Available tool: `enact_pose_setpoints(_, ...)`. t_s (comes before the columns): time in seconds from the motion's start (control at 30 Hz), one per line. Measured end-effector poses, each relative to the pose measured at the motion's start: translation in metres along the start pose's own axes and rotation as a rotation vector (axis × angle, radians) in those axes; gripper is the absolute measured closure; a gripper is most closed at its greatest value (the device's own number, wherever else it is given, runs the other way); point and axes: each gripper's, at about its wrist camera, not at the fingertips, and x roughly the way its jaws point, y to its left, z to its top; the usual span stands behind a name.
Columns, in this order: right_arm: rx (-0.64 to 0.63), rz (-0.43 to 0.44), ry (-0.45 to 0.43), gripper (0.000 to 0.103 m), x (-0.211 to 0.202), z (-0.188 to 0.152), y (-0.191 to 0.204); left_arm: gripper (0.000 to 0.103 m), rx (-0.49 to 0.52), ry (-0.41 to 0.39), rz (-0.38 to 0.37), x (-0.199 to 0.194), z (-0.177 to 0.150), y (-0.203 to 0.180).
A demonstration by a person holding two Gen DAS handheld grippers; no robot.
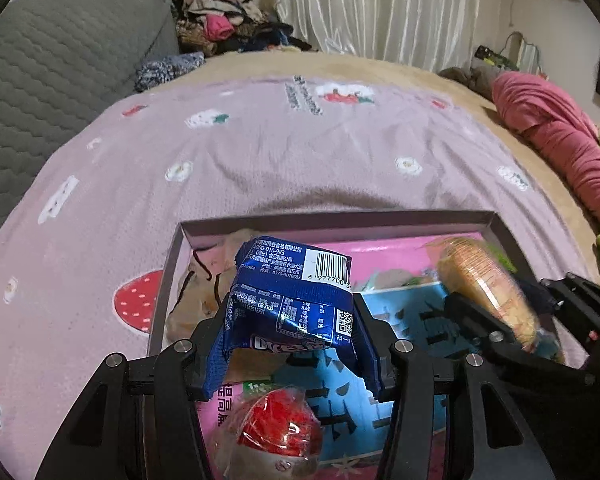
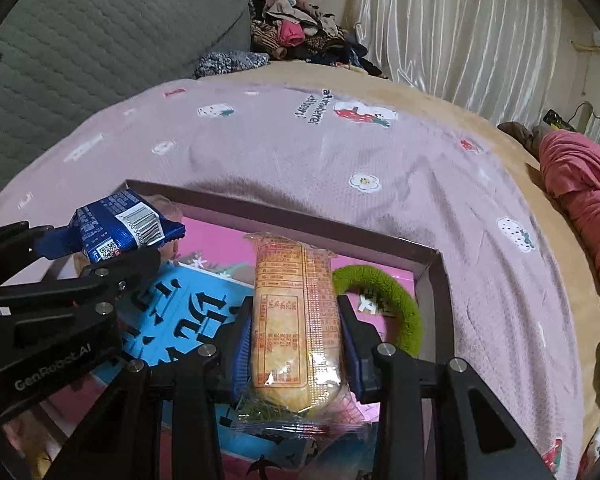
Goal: Organize objects
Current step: 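Release the blue packet and cake packet into the tray from both tools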
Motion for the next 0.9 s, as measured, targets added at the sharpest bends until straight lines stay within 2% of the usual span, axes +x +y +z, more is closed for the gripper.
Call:
enact_pose_setpoints(0.33, 0.003, -0.006, 0.046, 0.064, 0.015, -0.004, -0.003, 0.048, 0.011, 0.058, 0.0, 0.018, -0.008, 0.0)
enact_pose_setpoints(0.53, 0.004, -0.005, 0.048, 0.064, 0.014, -0.003, -0.002, 0.046, 0.009, 0.053, 0.001, 0.016, -0.008, 0.0)
enact_pose_setpoints(0.73, 0.0, -0.001, 0.038, 0.059, 0.012, -0.002, -0.001, 0.042, 0.001, 0.036, 0.001, 0.01, -0.007, 0.002)
enact_pose_setpoints(0.8, 0.0, 0.001, 0.029, 0.053, 0.01, -0.002, 0.0, 0.039, 0.003, 0.035, 0.003, 0.008, -0.007, 0.002)
enact_pose_setpoints(0.9, -0.002, -0.004, 0.015, 0.052, 0.005, 0.0, 0.0, 0.038, 0.003, 0.031, 0.004, 0.006, -0.006, 0.002)
